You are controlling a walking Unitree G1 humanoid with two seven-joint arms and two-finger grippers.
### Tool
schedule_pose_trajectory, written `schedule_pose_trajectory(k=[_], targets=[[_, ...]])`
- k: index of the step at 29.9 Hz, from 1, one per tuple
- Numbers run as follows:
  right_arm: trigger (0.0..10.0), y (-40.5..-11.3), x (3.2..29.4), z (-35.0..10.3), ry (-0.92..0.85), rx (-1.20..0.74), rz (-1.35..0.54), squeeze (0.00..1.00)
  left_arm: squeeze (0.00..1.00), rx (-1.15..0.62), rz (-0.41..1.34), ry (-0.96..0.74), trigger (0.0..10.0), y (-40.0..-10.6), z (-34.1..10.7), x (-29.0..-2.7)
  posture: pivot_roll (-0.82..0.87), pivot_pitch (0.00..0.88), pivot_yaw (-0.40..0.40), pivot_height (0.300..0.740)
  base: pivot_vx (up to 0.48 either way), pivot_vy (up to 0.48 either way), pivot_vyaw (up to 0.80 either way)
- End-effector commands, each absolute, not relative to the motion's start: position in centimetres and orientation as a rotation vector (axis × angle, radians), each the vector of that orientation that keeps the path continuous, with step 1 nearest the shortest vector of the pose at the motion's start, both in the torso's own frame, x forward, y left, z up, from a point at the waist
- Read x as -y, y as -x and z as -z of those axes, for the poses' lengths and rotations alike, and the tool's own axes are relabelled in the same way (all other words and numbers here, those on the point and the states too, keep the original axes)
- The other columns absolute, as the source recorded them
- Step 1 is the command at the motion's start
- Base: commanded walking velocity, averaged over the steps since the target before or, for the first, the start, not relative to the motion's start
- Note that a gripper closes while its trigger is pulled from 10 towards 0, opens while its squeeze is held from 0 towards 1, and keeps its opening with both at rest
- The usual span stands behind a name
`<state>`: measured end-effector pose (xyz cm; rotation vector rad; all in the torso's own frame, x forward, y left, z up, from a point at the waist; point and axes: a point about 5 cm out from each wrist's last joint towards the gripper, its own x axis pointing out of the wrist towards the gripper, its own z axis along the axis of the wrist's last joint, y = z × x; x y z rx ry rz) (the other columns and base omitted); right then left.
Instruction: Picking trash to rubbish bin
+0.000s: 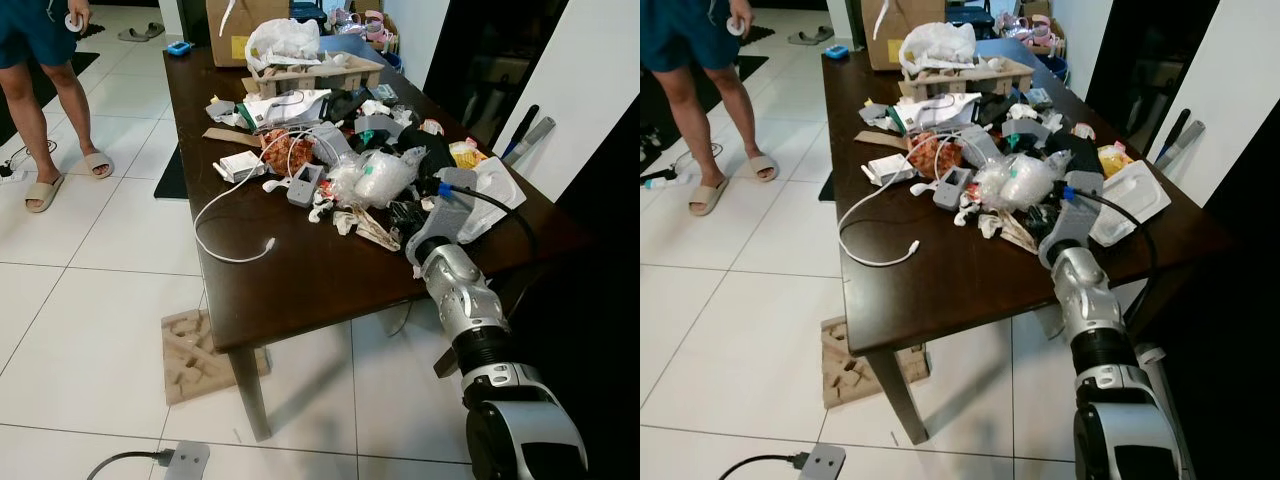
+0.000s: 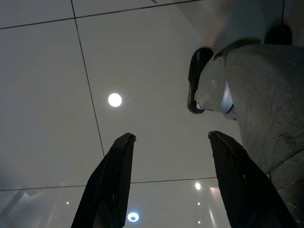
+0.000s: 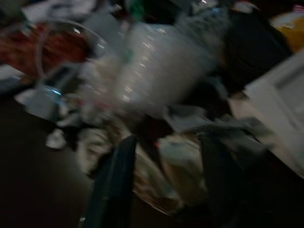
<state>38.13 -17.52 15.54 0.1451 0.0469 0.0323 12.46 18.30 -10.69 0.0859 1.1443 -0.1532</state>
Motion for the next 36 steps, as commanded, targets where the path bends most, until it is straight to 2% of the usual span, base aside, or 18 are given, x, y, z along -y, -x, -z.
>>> schedule_pose_trajectory(k=[1,12,20,21,22,23,28,29,30,31,32,34,36], targets=[[10.0,-38.2,18.1,-15.1,-0.101,-0.074,0.011,1.00,0.00,-1.185,0.188,-0.054,10.0,-11.1,11.2,-17.2,0.03,0.140,-0.064,0.740,0.000,0.000,0.00],[10.0,-38.1,17.0,-13.2,-0.072,-0.158,0.021,1.00,0.00,-1.198,0.186,-0.050,10.0,-10.4,11.4,-17.1,0.05,0.166,-0.071,0.740,0.000,0.000,0.00],[10.0,-38.1,16.0,-12.3,-0.122,-0.210,-0.003,1.00,0.00,-1.221,0.179,-0.054,10.0,-9.2,11.6,-17.5,0.07,0.203,-0.076,0.740,0.000,0.000,0.00],[10.0,-37.9,15.8,-12.0,-0.133,-0.217,0.000,0.65,0.00,-1.223,0.179,-0.054,10.0,-9.1,11.6,-17.5,0.08,0.209,-0.075,0.740,0.000,0.000,0.00],[10.0,-37.9,15.8,-12.0,-0.133,-0.217,0.000,0.65,0.00,-1.223,0.179,-0.054,10.0,-9.1,11.6,-17.5,0.08,0.209,-0.075,0.740,0.000,0.000,0.00],[10.0,-37.8,15.6,-11.6,-0.143,-0.224,0.004,0.00,0.00,-1.227,0.178,-0.054,10.0,-8.9,11.7,-17.5,0.08,0.214,-0.075,0.740,0.000,0.000,0.00],[10.0,-37.6,15.4,-11.0,-0.144,-0.237,0.037,0.00,0.00,-1.233,0.176,-0.058,10.0,-8.6,11.7,-17.8,0.09,0.218,-0.073,0.740,0.000,0.000,0.00],[9.8,-37.6,15.4,-11.0,-0.152,-0.238,0.049,0.00,0.00,-1.232,0.177,-0.060,10.0,-8.6,11.7,-17.9,0.09,0.218,-0.073,0.740,0.000,0.000,0.00],[9.0,-37.7,15.5,-11.0,-0.160,-0.237,0.053,0.00,0.00,-1.231,0.176,-0.061,10.0,-8.6,11.7,-18.0,0.09,0.221,-0.073,0.740,0.000,0.000,0.00],[9.0,-37.7,15.5,-11.0,-0.160,-0.237,0.053,0.00,0.00,-1.231,0.176,-0.061,10.0,-8.6,11.7,-18.0,0.09,0.221,-0.073,0.740,0.000,0.000,0.00],[8.3,-37.7,15.5,-11.0,-0.165,-0.235,0.059,0.00,0.00,-1.230,0.176,-0.062,10.0,-8.6,11.7,-18.0,0.09,0.221,-0.073,0.740,0.000,0.000,0.00],[8.5,-37.8,15.7,-11.2,-0.174,-0.230,0.067,0.00,0.00,-1.228,0.174,-0.063,10.0,-8.6,11.7,-18.1,0.09,0.221,-0.073,0.740,0.000,0.000,0.00],[9.1,-38.0,15.7,-11.5,-0.188,-0.217,0.072,0.00,0.00,-1.225,0.173,-0.065,10.0,-8.7,11.6,-18.2,0.10,0.217,-0.074,0.740,0.000,0.000,0.00]])
